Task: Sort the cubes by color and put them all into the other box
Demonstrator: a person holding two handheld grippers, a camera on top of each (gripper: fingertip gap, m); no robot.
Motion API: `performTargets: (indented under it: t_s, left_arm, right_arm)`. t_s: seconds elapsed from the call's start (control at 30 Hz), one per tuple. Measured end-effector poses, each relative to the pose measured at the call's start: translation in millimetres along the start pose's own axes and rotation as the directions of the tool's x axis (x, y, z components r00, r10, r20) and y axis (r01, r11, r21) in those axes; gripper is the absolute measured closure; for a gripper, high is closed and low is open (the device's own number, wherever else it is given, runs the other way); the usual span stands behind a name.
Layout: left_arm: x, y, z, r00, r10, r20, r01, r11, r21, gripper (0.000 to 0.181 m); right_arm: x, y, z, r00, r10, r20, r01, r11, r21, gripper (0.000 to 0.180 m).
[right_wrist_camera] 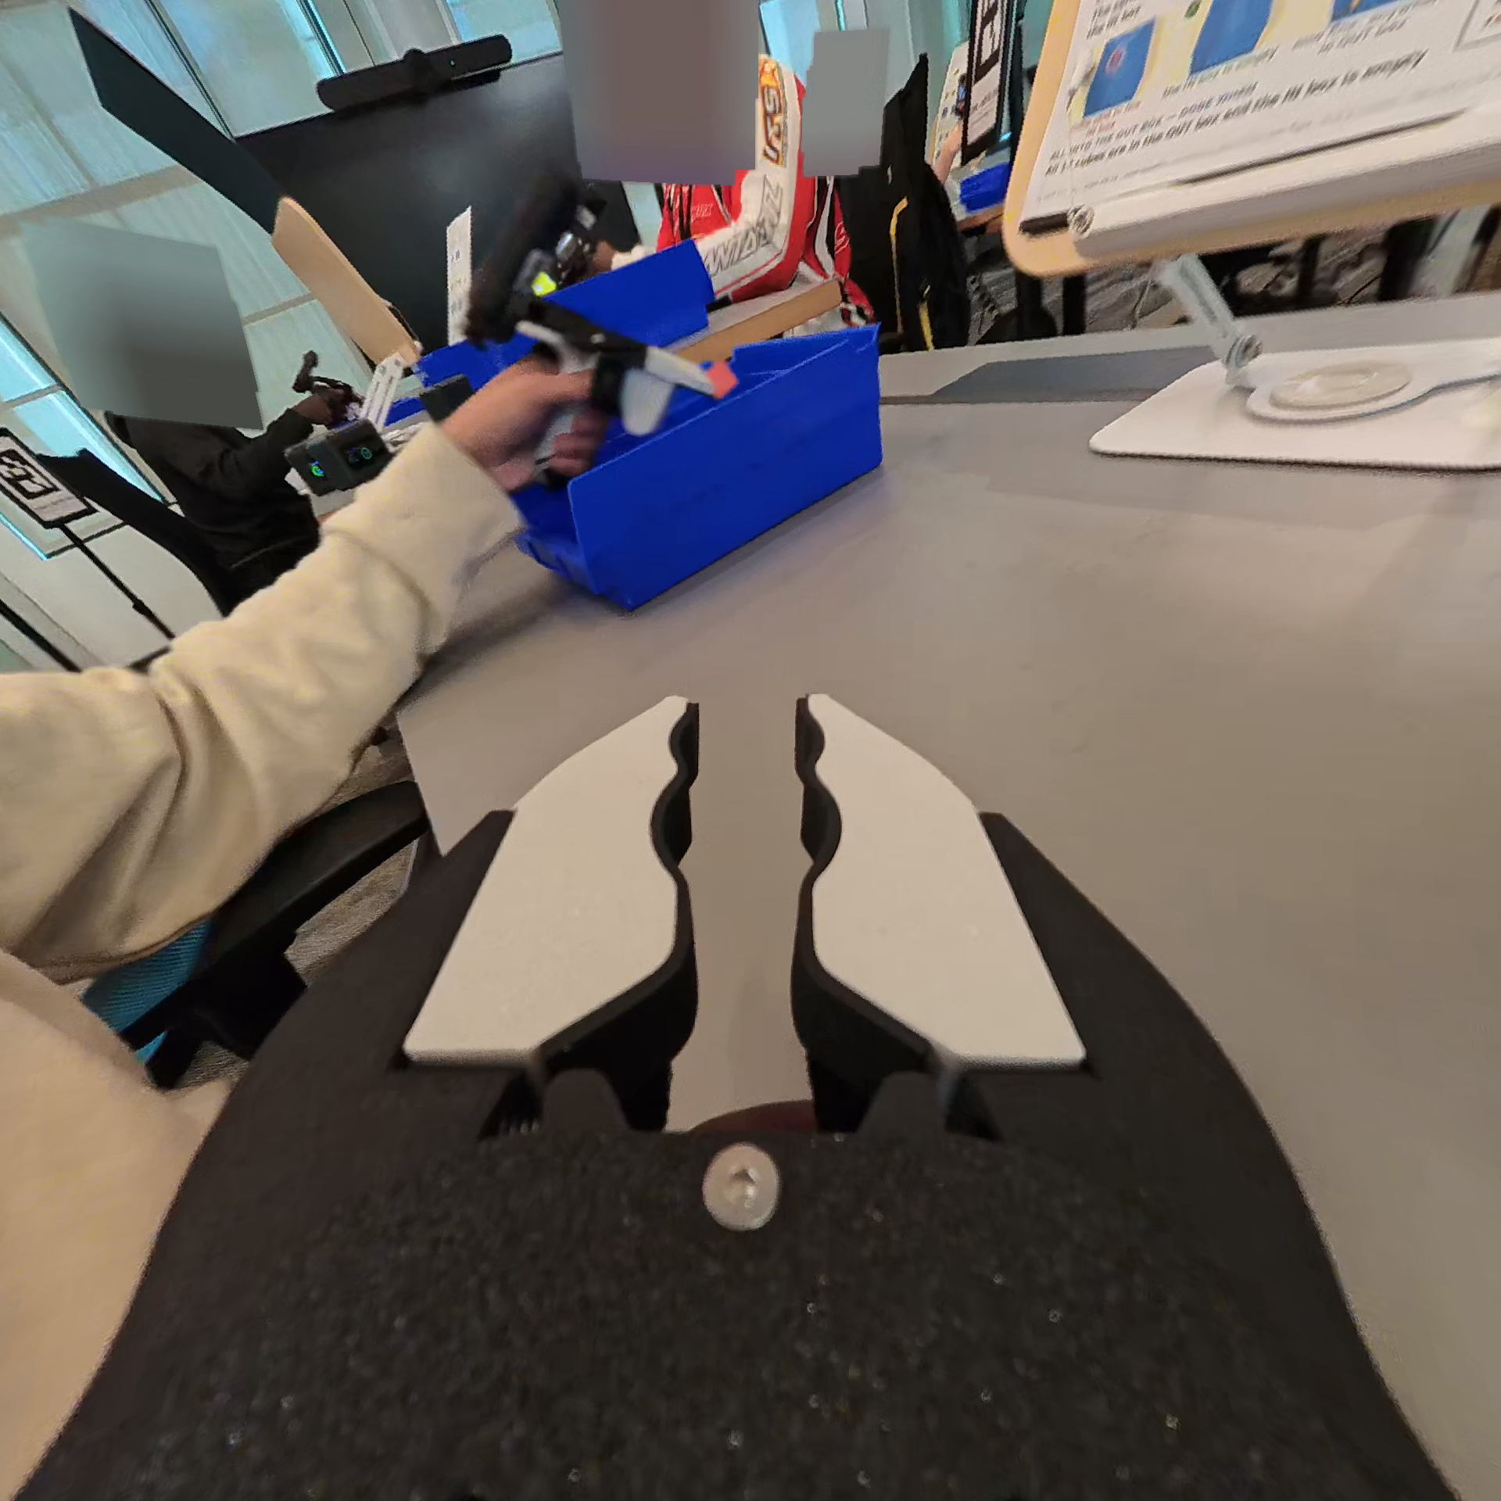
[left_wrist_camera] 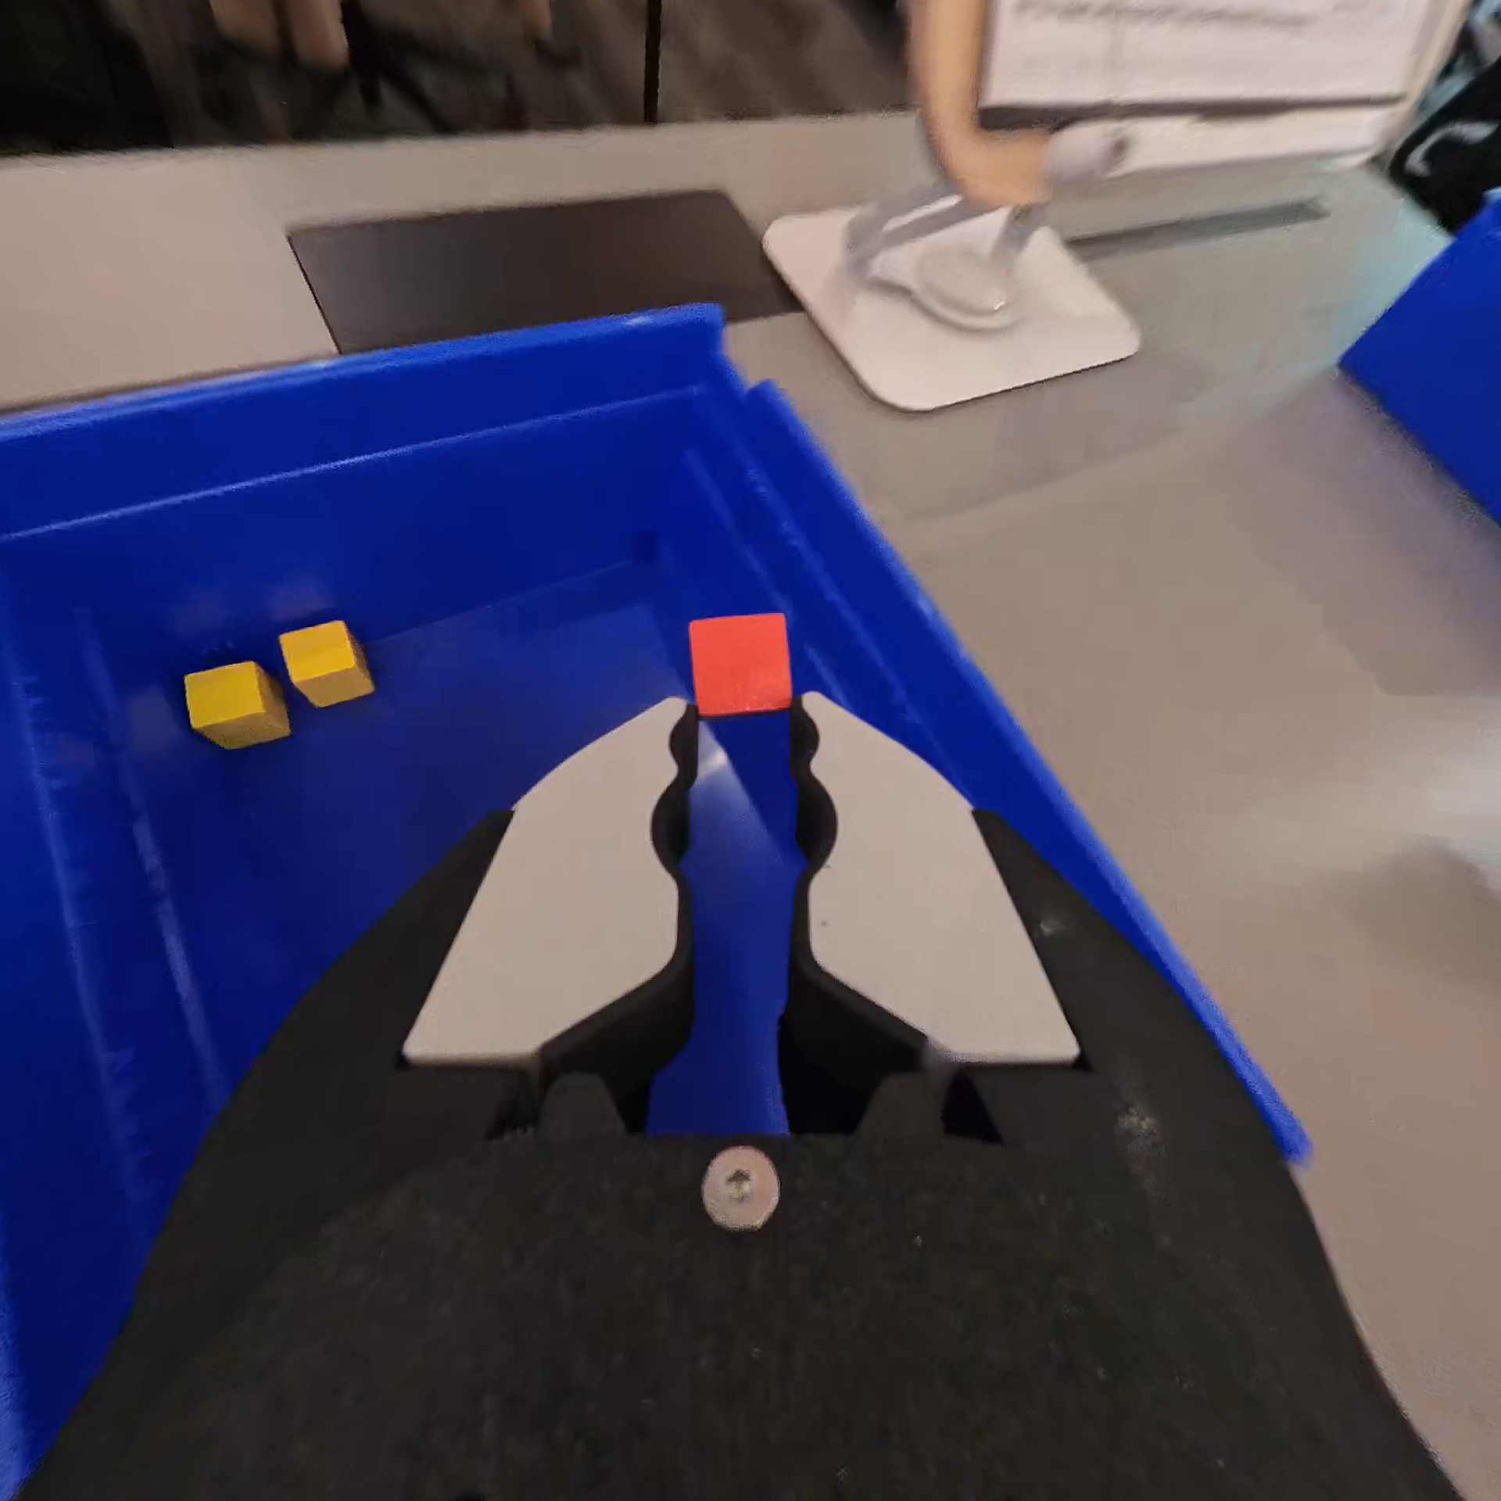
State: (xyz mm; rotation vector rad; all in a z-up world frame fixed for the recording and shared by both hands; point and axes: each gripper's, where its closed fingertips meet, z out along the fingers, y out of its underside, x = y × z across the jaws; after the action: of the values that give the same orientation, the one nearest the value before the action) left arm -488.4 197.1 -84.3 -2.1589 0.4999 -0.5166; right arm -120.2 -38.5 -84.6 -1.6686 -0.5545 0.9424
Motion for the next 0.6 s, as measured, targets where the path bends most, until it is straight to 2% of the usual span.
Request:
performTargets:
  t_s: [0.07, 0.17, 0.3, 0.43, 0.5, 0.6]
  left_arm:
    - [15, 10, -28, 0.998, 0.029, 0.052, -0.032, 0.997, 0.063, 0.159]
    - [22, 42, -56, 0.980, 0.019, 0.198, -0.035, 0.996, 0.079, 0.160]
    - [48, 68, -68, 0.979, 0.009, 0.202, -0.030, 0.994, 0.101, 0.160]
    - [78, 62, -76, 0.974, 0.054, 0.219, -0.091, 0.983, 0.159, 0.160]
    - [108, 44, -80, 0.982, 0.093, 0.165, -0.129, 0.965, 0.228, 0.160]
    - [189, 12, -75, 0.973, 0.186, -0.138, -0.129, 0.930, 0.343, 0.160]
  right_arm:
    - [8, -12, -11, 0.998, -0.051, -0.041, 0.052, 0.999, 0.013, 0.157]
    - [29, -27, -31, 0.983, -0.113, -0.142, 0.115, 0.993, 0.012, 0.157]
    - [49, -26, -44, 0.977, -0.074, -0.200, 0.078, 0.997, 0.010, 0.156]
    - [55, -19, -40, 0.978, -0.043, -0.203, 0.046, 0.999, 0.009, 0.156]
    - [53, -19, -36, 0.981, -0.045, -0.190, 0.048, 0.999, 0.009, 0.155]
    - [35, -30, -21, 0.995, -0.044, -0.086, 0.047, 0.998, 0.038, 0.154]
